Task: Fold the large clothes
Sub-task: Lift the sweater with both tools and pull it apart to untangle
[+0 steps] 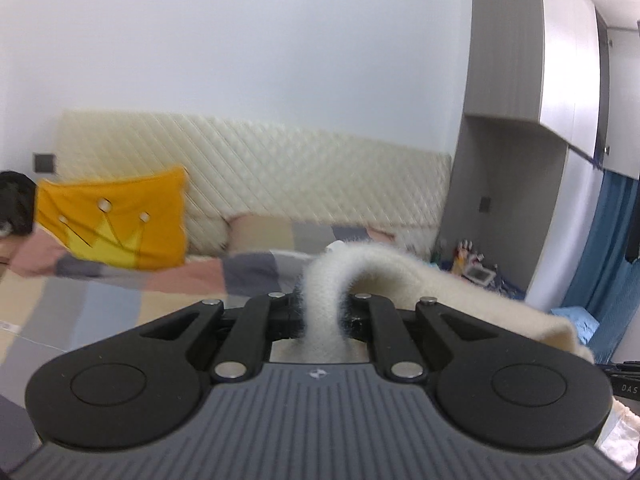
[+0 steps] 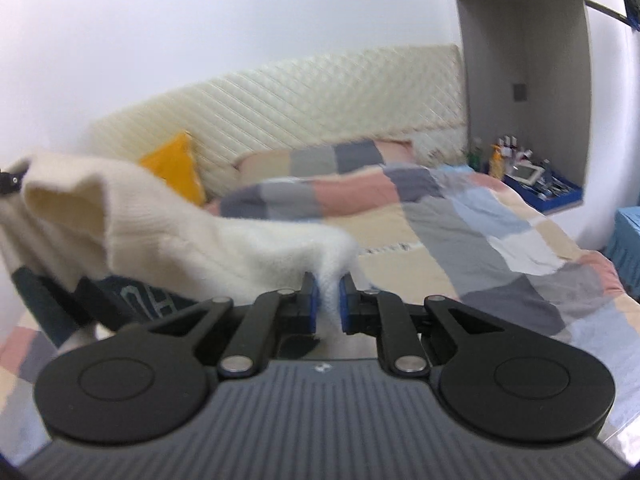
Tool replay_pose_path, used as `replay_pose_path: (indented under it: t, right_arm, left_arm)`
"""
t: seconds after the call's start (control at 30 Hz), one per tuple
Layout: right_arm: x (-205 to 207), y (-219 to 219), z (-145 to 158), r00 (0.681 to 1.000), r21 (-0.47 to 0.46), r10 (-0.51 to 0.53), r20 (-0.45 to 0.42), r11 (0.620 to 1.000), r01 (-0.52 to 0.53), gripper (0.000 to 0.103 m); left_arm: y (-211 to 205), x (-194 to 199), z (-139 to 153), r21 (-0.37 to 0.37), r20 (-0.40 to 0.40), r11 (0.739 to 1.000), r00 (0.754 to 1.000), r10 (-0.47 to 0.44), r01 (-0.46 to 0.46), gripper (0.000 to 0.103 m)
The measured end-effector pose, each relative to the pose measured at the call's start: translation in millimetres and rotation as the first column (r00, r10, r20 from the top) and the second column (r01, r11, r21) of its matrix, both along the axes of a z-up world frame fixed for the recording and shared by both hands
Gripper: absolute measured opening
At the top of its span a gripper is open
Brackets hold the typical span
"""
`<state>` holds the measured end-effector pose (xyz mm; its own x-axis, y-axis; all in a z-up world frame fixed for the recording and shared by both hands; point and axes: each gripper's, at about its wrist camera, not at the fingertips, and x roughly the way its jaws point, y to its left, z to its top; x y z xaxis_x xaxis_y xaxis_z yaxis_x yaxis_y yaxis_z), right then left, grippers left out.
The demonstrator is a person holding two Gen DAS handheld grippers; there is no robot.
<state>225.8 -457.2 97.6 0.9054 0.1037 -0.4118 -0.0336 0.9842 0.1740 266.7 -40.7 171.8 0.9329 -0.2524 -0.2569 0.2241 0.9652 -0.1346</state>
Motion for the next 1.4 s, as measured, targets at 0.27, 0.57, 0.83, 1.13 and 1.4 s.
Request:
replay_pose_path:
  t: [0.27, 0.57, 0.83, 1.13, 1.4]
  right_arm:
    - [-47.8, 58.3, 8.1, 0.994, 0.045, 0.108, 0.018, 0.993, -0.109, 0.014]
    - [-38.0, 155.4, -59.1, 0.978, 0.126, 0.166, -0.126, 0.981, -0.150, 0.014]
    - [3.6, 193.9, -117.0, 0.967, 0.109, 0.128, -0.222, 0.988, -0.106, 0.014]
    - [17.0, 189.4, -201.7, 0.920, 0.175, 0.130, -0.370, 0.982, -0.068, 0.014]
    - [13.5, 194.5, -210.0, 0.920, 0.145, 0.136, -0.369, 0.986, -0.087, 0.016]
  left_arm:
    - [77.1, -124.8, 32.7, 0.005, 0.050, 0.998, 0.997, 0.064, -0.065, 0.011]
    - [161.5, -181.8, -69.0, -0.023, -0.118, 0.977, 0.971, 0.206, -0.210, 0.011]
    - [201.4, -141.8, -144.8, -0.064, -0.232, 0.961, 0.941, 0.247, -0.268, 0.012]
    - [201.9, -42.6, -222.7, -0.103, -0.238, 0.950, 0.935, 0.263, -0.293, 0.012]
    - [217.7, -23.6, -255.8, -0.160, -0.281, 0.936, 0.924, 0.260, -0.313, 0.012]
